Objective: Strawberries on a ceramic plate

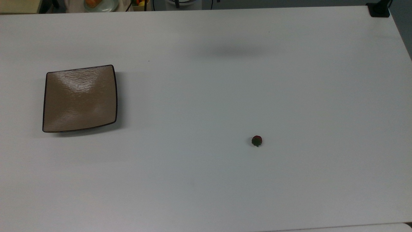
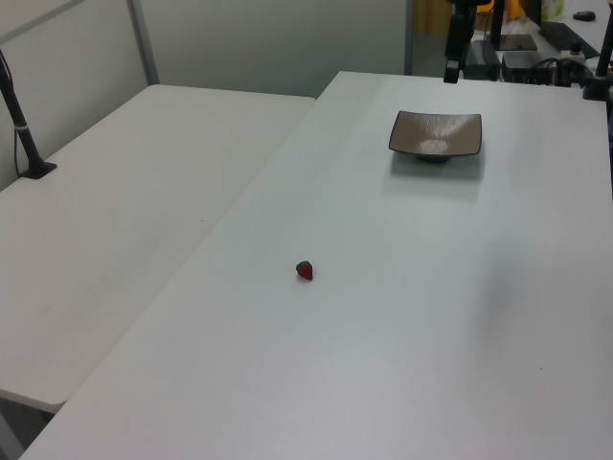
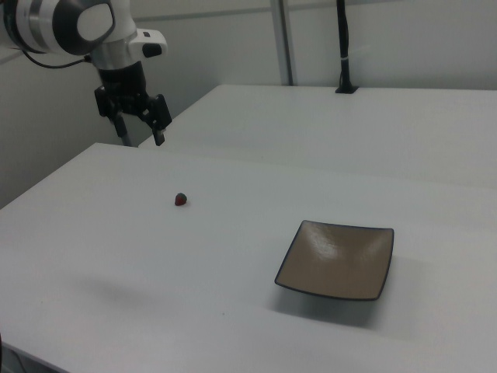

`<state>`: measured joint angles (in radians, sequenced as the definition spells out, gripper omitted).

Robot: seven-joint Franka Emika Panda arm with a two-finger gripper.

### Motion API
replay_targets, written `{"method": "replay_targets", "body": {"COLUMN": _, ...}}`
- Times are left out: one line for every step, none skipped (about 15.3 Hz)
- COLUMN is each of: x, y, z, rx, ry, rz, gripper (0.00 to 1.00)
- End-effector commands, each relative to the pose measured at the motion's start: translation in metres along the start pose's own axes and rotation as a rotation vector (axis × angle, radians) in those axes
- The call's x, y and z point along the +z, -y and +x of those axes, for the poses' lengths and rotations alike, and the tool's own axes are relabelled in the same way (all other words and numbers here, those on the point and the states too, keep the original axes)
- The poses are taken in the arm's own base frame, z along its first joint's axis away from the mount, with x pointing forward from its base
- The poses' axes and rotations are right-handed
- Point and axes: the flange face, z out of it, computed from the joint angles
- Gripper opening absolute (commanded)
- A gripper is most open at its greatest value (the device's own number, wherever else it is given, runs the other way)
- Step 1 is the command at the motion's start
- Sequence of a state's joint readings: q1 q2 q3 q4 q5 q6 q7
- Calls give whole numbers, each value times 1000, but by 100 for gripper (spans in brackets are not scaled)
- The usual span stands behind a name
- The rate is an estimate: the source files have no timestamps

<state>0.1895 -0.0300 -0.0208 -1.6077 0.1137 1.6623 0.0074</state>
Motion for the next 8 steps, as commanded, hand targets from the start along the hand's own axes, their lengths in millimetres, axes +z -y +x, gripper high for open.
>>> {"method": "replay_targets", "body": {"x": 11, "y": 7, "z": 4, "rx": -4, "ry": -3, "rz": -17, "gripper": 100}}
{"method": "replay_targets", "body": {"x": 10, "y": 7, "z": 5, "rx": -4, "ry": -10, "rz": -16, "gripper": 100}}
{"method": "replay_targets", "body": {"x": 10, "y": 7, "z": 6, "rx": 1, "ry": -23, "rz": -15, "gripper": 100}}
{"method": "replay_targets", "body": {"x": 9, "y": 7, "z": 7, "rx": 3, "ry": -33, "rz": -15, "gripper": 100}}
{"method": "replay_targets", "body": {"x": 9, "y": 7, "z": 8, "rx": 4, "ry": -40, "rz": -15, "gripper": 100}}
{"method": "replay_targets", "body": {"x": 9, "y": 7, "z": 8, "rx": 4, "ry": -41, "rz": -15, "gripper": 100}}
{"method": "replay_targets", "body": {"x": 9, "y": 8, "z": 8, "rx": 10, "ry": -41, "rz": -7, "gripper": 100}}
{"method": "replay_targets", "body": {"x": 9, "y": 8, "z": 8, "rx": 12, "ry": -41, "rz": -6, "gripper": 100}}
